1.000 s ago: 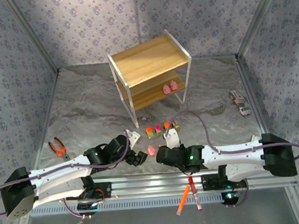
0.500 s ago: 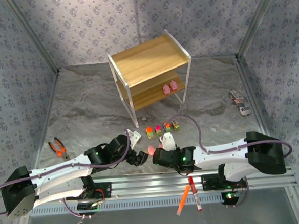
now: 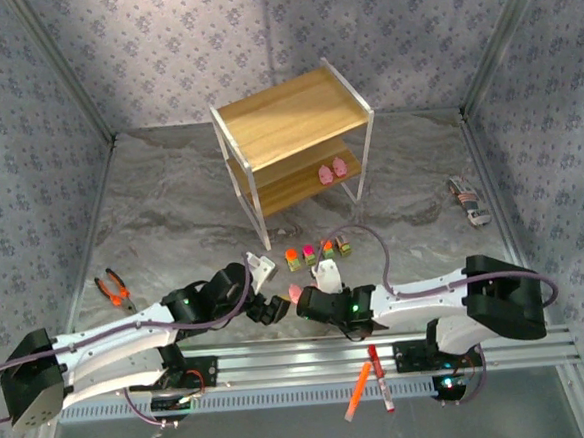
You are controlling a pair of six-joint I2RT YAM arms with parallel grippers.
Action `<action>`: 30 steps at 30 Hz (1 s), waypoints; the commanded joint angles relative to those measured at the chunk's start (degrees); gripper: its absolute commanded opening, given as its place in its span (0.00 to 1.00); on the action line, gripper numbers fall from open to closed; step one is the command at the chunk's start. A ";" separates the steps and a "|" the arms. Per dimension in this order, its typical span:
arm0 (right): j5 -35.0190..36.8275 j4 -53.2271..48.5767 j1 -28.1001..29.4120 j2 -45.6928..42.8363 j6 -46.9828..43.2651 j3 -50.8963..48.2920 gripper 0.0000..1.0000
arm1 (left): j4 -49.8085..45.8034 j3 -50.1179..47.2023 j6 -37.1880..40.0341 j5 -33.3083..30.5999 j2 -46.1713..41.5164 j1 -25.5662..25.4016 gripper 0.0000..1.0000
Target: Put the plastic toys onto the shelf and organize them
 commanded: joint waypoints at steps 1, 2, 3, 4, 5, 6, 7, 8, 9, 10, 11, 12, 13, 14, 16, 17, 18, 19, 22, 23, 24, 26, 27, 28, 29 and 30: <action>-0.13 1.06 -0.37 1.33 0.72 -0.31 0.50 | 1.00 -0.13 0.81 2.17 -3.59 -0.53 0.94; -0.07 1.17 -0.41 1.62 0.82 -0.22 0.50 | 1.00 -0.44 0.77 2.28 -4.40 -0.53 0.94; -0.07 1.30 -0.47 1.78 0.79 -0.22 0.50 | 1.09 -0.58 0.80 2.46 -5.08 -0.53 0.94; -0.13 1.62 -0.56 2.03 0.71 -0.18 0.50 | 1.09 -0.76 0.79 2.56 -5.66 -0.54 0.94; -0.19 1.75 -0.66 2.23 0.68 -0.14 0.50 | 1.09 -0.89 0.88 2.73 -6.16 -0.53 0.94; -0.25 1.93 -0.74 2.33 0.56 -0.13 0.50 | 1.09 -0.98 0.84 2.80 -6.47 -0.53 0.94; -0.34 2.06 -0.86 2.51 0.41 -0.02 0.50 | 1.01 -0.98 0.89 2.77 -6.57 -0.53 0.94; -0.44 2.20 -1.02 2.68 0.28 0.03 0.50 | 1.00 -0.98 0.85 2.84 -6.59 -0.53 0.94; -0.43 2.21 -1.16 2.76 0.19 0.12 0.50 | 1.00 -0.98 0.85 2.87 -6.54 -0.53 0.94; -0.48 2.24 -1.28 2.94 0.08 0.20 0.49 | 0.96 -0.90 0.84 2.87 -6.41 -0.53 0.94; -0.56 2.31 -1.35 3.08 0.02 0.23 0.50 | 0.93 -0.89 0.90 2.89 -6.33 -0.55 0.94; -0.55 2.47 -1.52 3.12 -0.09 0.30 0.49 | 0.92 -0.81 0.85 2.85 -6.23 -0.53 0.94; -0.63 2.51 -1.55 3.26 -0.10 0.30 0.49 | 0.92 -0.80 0.90 2.89 -6.15 -0.53 0.94; -0.71 2.59 -1.71 3.34 -0.23 0.30 0.49 | 0.92 -0.80 0.89 2.76 -6.14 -0.53 0.94; -0.79 2.77 -1.81 3.54 -0.25 0.23 0.48 | 0.83 -0.80 0.90 2.57 -6.14 -0.53 0.94; -0.98 2.98 -1.81 3.70 -0.32 0.22 0.48 | 0.75 -0.81 0.90 2.46 -6.15 -0.53 0.94; -1.03 3.23 -1.83 3.80 -0.52 0.21 0.47 | 0.74 -0.80 0.90 2.32 -6.10 -0.53 0.94; -1.05 3.47 -1.81 4.06 -0.71 0.30 0.47 | 0.74 -0.81 0.89 2.27 -6.14 -0.53 0.94; -1.09 4.28 -1.63 4.90 -0.87 0.28 0.46 | 0.65 -0.72 0.83 2.10 -5.80 -0.53 0.94; -1.06 4.42 -1.58 5.10 -0.95 0.35 0.46 | 0.78 -0.63 0.86 2.10 -5.63 -0.53 0.94; -0.99 4.47 -1.55 5.22 -0.96 0.46 0.46 | 0.81 -0.63 0.89 2.06 -5.51 -0.53 0.94; -0.73 4.49 -1.38 5.47 -1.12 0.70 0.45 | 0.76 -0.54 0.88 2.10 -5.29 -0.55 0.94; -0.60 4.35 -1.37 5.60 -1.09 0.81 0.45 | 0.73 -0.56 0.83 2.03 -5.27 -0.53 0.94; -0.41 4.22 -1.32 5.58 -1.12 0.88 0.43 | 0.74 -0.54 0.86 2.01 -5.26 -0.53 0.94; -0.34 4.17 -1.28 5.67 -1.29 0.96 0.42 | 0.65 -0.49 0.90 1.84 -5.26 -0.53 0.94; -0.18 4.18 -1.22 5.73 -1.39 1.01 0.42 | 0.57 -0.49 0.88 1.71 -5.25 -0.53 0.94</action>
